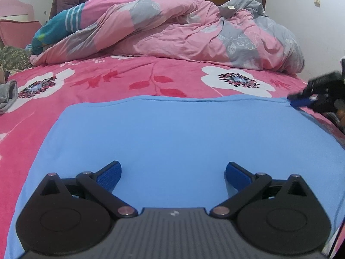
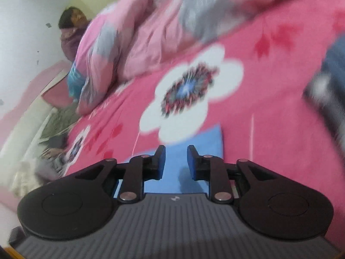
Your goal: Fold clothes
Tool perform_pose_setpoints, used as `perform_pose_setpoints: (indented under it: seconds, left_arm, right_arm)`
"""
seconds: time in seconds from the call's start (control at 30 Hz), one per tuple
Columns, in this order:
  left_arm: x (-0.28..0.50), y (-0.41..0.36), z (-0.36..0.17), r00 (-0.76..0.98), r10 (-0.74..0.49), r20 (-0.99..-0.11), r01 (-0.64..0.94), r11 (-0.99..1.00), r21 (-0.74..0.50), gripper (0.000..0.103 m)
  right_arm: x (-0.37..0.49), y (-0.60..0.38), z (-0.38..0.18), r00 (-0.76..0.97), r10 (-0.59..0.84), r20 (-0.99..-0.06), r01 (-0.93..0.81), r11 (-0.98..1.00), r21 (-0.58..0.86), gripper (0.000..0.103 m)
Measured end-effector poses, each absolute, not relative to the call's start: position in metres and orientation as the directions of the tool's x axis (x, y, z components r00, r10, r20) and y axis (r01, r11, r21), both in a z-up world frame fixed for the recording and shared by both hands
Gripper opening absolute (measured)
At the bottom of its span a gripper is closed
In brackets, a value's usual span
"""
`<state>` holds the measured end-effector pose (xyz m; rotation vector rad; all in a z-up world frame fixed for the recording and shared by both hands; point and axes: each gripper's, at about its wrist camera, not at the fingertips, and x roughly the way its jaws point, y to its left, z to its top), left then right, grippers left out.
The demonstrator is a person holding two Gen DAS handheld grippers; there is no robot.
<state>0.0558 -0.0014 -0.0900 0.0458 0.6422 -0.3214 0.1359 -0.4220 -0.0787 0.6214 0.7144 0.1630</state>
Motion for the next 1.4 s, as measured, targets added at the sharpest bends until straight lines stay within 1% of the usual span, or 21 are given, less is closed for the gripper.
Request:
perform_pose_setpoints:
  seconds: [0.07,0.1,0.17,0.2,0.27,0.37,0.4,0.43,0.5,0.53,0.6,0.63,0.77,0.8,0.87,0.97,1.03,1.13,1.23,1.3,1.4]
  left_arm:
    - [0.056,-0.001,-0.09,0.754,-0.281,-0.594,0.308,0.95,-0.058,0.103]
    - [0.056,-0.001,-0.09,0.755,-0.281,-0.593,0.308,0.95,-0.058,0.103]
    - [0.056,-0.002,-0.091,0.756,-0.281,-0.591,0.307,0.95,-0.059,0.103]
    - [0.056,-0.002,-0.091,0.757,-0.281,-0.59,0.306,0.95,-0.059,0.103]
    - [0.056,-0.002,-0.091,0.759,-0.28,-0.588,0.305,0.95,-0.06,0.103]
    - [0.056,-0.001,-0.092,0.76,-0.282,-0.585,0.304,0.95,-0.062,0.103]
    - [0.056,-0.001,-0.092,0.76,-0.285,-0.584,0.305,0.95,-0.066,0.103]
    - [0.056,0.0,-0.092,0.76,-0.287,-0.583,0.305,0.95,-0.069,0.103]
    - [0.056,0.0,-0.092,0.759,-0.288,-0.583,0.306,0.949,-0.07,0.103]
    - [0.056,0.0,-0.092,0.76,-0.287,-0.583,0.306,0.95,-0.068,0.103]
    - [0.056,0.0,-0.092,0.762,-0.283,-0.582,0.304,0.95,-0.064,0.103]
    - [0.055,-0.001,-0.092,0.763,-0.281,-0.582,0.303,0.951,-0.062,0.103]
    - [0.055,-0.001,-0.092,0.764,-0.281,-0.581,0.302,0.951,-0.062,0.103]
    - [0.055,-0.001,-0.092,0.764,-0.281,-0.581,0.302,0.951,-0.063,0.103]
    - [0.055,-0.001,-0.092,0.764,-0.282,-0.58,0.303,0.951,-0.064,0.103]
    - [0.055,-0.001,-0.092,0.764,-0.282,-0.58,0.303,0.951,-0.063,0.103]
    - [0.055,-0.001,-0.092,0.764,-0.279,-0.582,0.302,0.951,-0.06,0.103]
    - [0.056,-0.002,-0.091,0.763,-0.274,-0.585,0.301,0.952,-0.054,0.103]
    - [0.056,-0.003,-0.091,0.763,-0.271,-0.587,0.3,0.953,-0.05,0.103]
    - [0.056,-0.003,-0.091,0.764,-0.269,-0.587,0.299,0.953,-0.049,0.103]
    - [0.056,-0.003,-0.091,0.764,-0.269,-0.586,0.298,0.953,-0.048,0.103]
  right_arm:
    - [0.131,-0.428,-0.079,0.759,0.265,-0.595,0.138,0.827,0.545,0.01]
    - [0.128,-0.431,-0.076,0.768,0.206,-0.607,0.183,0.837,0.516,0.015]
    - [0.111,-0.432,-0.062,0.798,0.162,-0.581,0.19,0.846,0.498,0.015]
    - [0.099,-0.429,-0.053,0.814,0.179,-0.552,0.159,0.847,0.508,0.015]
    - [0.078,-0.418,-0.048,0.81,0.291,-0.508,0.067,0.816,0.574,0.016]
    - [0.06,-0.404,-0.071,0.747,0.444,-0.495,0.019,0.729,0.684,0.016]
    - [0.056,-0.403,-0.081,0.737,0.422,-0.528,0.052,0.743,0.667,0.014]
    - [0.051,-0.404,-0.089,0.739,0.389,-0.549,0.084,0.756,0.649,0.007]
    - [0.032,-0.418,-0.09,0.791,0.283,-0.542,0.162,0.758,0.632,0.007]
    - [0.022,-0.423,-0.085,0.812,0.23,-0.537,0.194,0.761,0.619,0.013]
    - [0.003,-0.419,-0.07,0.841,0.142,-0.522,0.211,0.802,0.558,0.013]
    - [-0.006,-0.414,-0.064,0.851,0.137,-0.508,0.19,0.821,0.539,0.013]
    - [-0.023,-0.384,-0.068,0.843,0.26,-0.47,0.044,0.839,0.543,0.013]
    - [-0.025,-0.378,-0.072,0.833,0.24,-0.499,0.049,0.866,0.498,0.013]
    - [-0.035,-0.374,-0.079,0.817,0.122,-0.564,0.105,0.93,0.353,0.012]
    - [-0.069,-0.383,-0.072,0.826,-0.057,-0.561,0.213,0.953,0.217,0.014]
    - [-0.089,-0.381,-0.065,0.841,-0.107,-0.53,0.224,0.961,0.162,0.015]
    - [-0.093,-0.354,-0.068,0.881,-0.036,-0.473,0.112,0.985,0.134,0.015]
    - [-0.083,-0.319,-0.079,0.871,0.042,-0.489,-0.005,0.997,0.075,0.013]
    - [-0.086,-0.319,-0.085,0.867,0.028,-0.497,0.009,0.997,0.072,0.013]
    - [-0.11,-0.351,-0.083,0.863,-0.049,-0.503,0.124,0.985,0.117,0.014]
